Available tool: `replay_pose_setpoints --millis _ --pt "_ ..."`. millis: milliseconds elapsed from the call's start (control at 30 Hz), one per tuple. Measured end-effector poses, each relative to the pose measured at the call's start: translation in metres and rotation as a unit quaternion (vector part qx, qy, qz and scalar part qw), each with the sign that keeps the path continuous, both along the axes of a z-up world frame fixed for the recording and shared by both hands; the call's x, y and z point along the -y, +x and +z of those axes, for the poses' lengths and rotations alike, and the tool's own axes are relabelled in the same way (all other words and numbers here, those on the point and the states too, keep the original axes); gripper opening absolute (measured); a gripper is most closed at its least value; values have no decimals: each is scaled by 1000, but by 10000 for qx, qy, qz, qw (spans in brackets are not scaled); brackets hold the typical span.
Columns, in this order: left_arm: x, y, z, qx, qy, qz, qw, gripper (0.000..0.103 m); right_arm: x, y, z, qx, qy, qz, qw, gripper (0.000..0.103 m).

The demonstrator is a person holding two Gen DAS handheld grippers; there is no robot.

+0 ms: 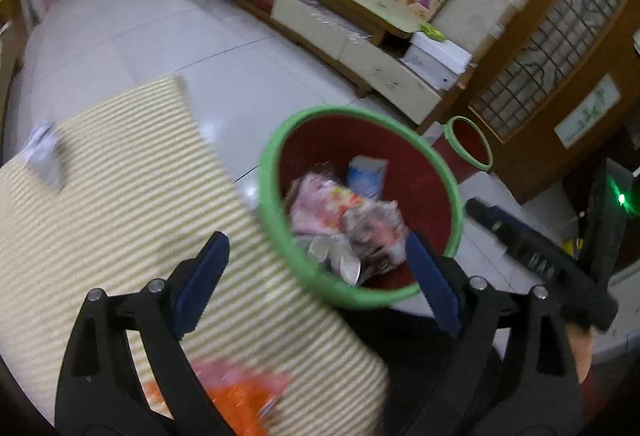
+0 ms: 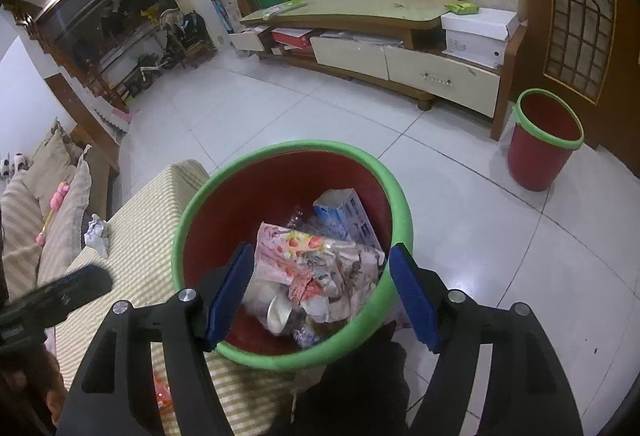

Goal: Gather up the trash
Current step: 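Open both tools over the bin to drop the cup and paper, then grasp the orange plastic bag with the left tool while the right tool moves to the newspaper ball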

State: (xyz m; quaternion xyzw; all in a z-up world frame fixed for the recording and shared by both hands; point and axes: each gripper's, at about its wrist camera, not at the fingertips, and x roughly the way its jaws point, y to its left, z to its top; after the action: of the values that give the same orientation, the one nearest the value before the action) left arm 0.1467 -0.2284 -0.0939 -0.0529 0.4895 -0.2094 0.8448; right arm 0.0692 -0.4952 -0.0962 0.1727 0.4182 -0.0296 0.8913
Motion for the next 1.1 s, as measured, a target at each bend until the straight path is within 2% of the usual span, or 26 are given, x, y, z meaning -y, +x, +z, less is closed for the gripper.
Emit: replay_pose_setpoints --millis 167,267,400,500,600,633,667,700,767,900,1033,1100 --pt "-57 -43 -6 -10 400 419 9983 89 -14 -9 2 -17 104 106 9999 69" --pt "-79 -68 -21 -267 534 530 9968 91 -30 -14 2 -46 199 224 9995 69" --pt "-85 -91 -51 -748 472 464 9950 91 -55 -18 0 -153 257 391 9988 69" --pt "-86 -92 -66 -1045 295 447 9931 91 -71 -23 4 -179 213 526 9982 69" --pt "-78 -92 -81 -1228 360 314 9913 91 -86 -26 12 -190 103 712 9972 69" --pt "-79 -93 -84 -1245 292 300 9913 84 -92 -26 15 -185 11 798 9966 69" --pt "-80 -93 -87 -1283 194 316 9910 71 -96 -26 17 -177 -63 850 9962 69" --pt "-82 -94 -89 -1327 95 350 9905 70 -102 -26 20 -168 -138 913 9956 69" --pt "-93 -97 -87 -1224 -148 485 9912 62 -112 -24 22 -172 -196 1014 9945 69" --pt "-119 -103 -71 -830 -248 716 9937 60 -143 -15 25 -193 -397 1337 9900 69" --pt "-163 -111 -51 -295 -42 1182 9925 60 -191 5 25 -126 -472 1788 9827 69" --pt "-184 -114 -48 -171 54 1326 9910 62 -214 16 22 -117 -444 1965 9794 69"
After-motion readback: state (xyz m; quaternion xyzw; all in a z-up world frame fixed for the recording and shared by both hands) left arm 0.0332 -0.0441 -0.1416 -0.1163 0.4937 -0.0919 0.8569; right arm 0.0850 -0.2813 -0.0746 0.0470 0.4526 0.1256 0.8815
